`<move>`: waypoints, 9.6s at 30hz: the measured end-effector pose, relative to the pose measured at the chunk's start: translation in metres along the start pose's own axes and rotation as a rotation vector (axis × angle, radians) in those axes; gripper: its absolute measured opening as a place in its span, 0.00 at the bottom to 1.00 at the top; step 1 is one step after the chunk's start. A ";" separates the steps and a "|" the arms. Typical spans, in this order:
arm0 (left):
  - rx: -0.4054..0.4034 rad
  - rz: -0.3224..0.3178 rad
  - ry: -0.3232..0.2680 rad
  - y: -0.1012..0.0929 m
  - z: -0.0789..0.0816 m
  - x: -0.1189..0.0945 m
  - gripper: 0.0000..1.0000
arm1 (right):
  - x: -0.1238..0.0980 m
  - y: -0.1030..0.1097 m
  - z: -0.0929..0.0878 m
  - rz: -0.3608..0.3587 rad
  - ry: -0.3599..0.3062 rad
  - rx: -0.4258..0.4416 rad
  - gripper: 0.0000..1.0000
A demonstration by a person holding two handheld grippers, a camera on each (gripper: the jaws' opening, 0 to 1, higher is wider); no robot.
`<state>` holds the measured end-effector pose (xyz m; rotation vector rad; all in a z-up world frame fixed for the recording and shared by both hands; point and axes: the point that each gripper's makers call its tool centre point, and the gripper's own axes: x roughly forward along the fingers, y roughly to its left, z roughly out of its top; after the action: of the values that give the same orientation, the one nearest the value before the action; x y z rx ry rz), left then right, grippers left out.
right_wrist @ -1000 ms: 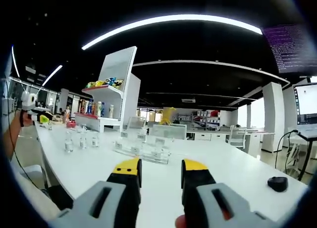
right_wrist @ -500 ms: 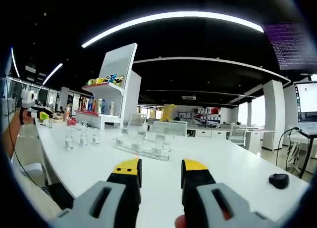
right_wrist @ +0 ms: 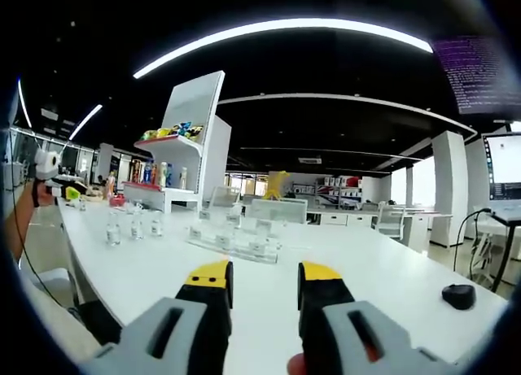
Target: Identify the label on the chemical reagent bottle, grasp the chemical reagent bottle, and place it in the designated position on the reagent rack
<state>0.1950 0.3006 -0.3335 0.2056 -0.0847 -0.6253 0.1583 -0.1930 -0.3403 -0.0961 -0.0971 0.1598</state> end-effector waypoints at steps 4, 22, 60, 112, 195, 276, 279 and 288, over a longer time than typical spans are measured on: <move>0.001 0.008 0.010 0.001 -0.003 -0.001 0.29 | 0.000 0.002 -0.001 0.003 0.004 -0.002 0.31; -0.025 0.024 0.028 0.008 -0.016 0.002 0.29 | 0.001 0.001 -0.001 -0.006 0.002 -0.006 0.31; -0.148 0.058 0.006 0.016 -0.031 0.021 0.32 | 0.003 0.007 -0.002 0.012 -0.005 0.016 0.30; -0.228 0.116 0.054 0.034 -0.084 0.076 0.34 | 0.007 0.005 -0.021 0.016 0.028 0.034 0.30; -0.231 0.146 0.060 0.033 -0.086 0.098 0.26 | 0.001 -0.007 -0.014 -0.019 0.020 0.023 0.28; -0.234 0.198 0.030 0.027 -0.045 0.098 0.19 | 0.000 -0.010 -0.029 -0.026 0.037 0.039 0.25; -0.224 0.199 0.026 0.026 -0.040 0.104 0.19 | 0.000 -0.010 -0.030 -0.025 0.041 0.041 0.25; -0.233 0.166 0.034 0.023 -0.036 0.122 0.19 | 0.001 -0.011 -0.028 -0.026 0.041 0.040 0.25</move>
<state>0.3118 0.2533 -0.3612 -0.0170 0.0040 -0.4614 0.1640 -0.2065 -0.3670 -0.0577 -0.0537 0.1332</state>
